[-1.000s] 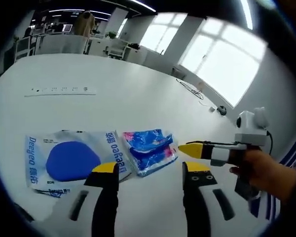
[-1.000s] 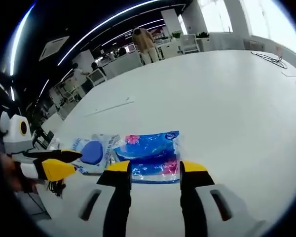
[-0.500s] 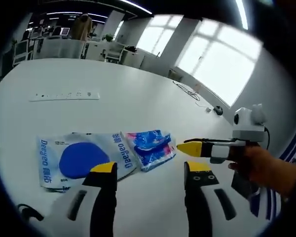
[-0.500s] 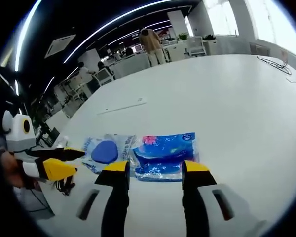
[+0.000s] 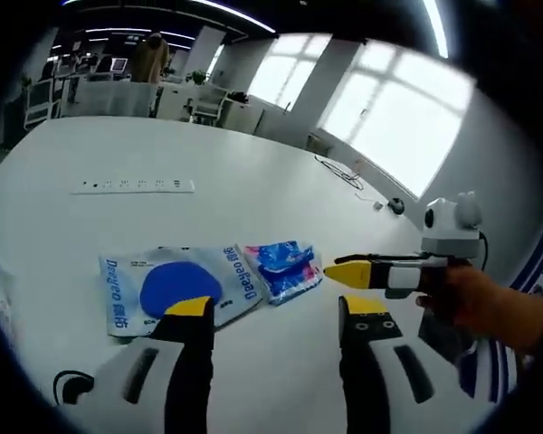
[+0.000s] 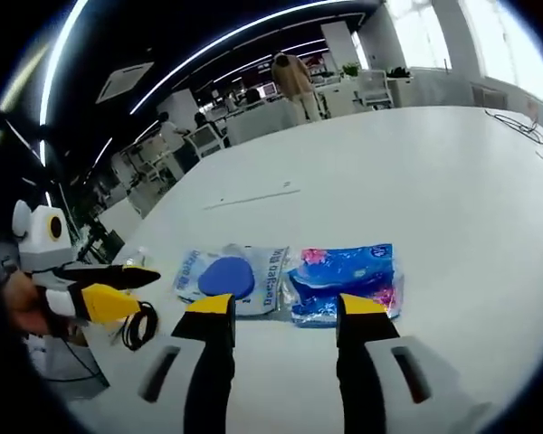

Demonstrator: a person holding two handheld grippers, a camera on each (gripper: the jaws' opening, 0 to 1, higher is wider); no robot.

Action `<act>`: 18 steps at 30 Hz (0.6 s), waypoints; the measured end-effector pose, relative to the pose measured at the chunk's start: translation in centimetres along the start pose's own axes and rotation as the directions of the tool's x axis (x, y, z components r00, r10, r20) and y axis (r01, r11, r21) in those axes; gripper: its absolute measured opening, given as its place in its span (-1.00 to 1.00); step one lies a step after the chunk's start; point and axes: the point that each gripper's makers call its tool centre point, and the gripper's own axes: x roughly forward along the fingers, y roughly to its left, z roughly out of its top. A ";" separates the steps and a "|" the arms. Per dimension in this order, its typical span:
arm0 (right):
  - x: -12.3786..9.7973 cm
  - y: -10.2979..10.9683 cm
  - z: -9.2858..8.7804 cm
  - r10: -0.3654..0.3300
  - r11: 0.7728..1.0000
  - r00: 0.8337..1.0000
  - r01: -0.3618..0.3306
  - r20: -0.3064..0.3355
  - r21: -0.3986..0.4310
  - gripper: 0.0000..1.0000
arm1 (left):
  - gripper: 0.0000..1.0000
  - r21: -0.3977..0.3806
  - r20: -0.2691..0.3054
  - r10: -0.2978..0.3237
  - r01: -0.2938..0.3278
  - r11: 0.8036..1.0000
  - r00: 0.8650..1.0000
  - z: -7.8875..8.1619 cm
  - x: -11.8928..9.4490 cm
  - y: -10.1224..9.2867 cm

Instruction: Arrange the tabletop items into an orderly group along one side of the table until the central work area is clear of visible clutter.

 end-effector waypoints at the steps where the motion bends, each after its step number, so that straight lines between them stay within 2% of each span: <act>1: 0.0 0.6 -0.1 0.007 1.000 1.000 -0.007 -0.001 -0.010 -0.14 | 0.11 0.001 0.003 -0.001 0.001 1.000 1.000 0.0 -0.3 0.1; 10: 0.0 4.2 -0.8 0.049 0.998 0.999 -0.050 -0.013 -0.036 -0.15 | 0.12 0.001 0.015 0.004 -0.004 1.000 1.000 -0.5 -3.7 1.5; 18: 0.0 7.0 -1.3 0.092 0.994 0.995 -0.094 -0.026 -0.052 -0.14 | 0.12 0.003 0.025 -0.001 0.001 1.000 1.000 -0.7 -6.2 2.0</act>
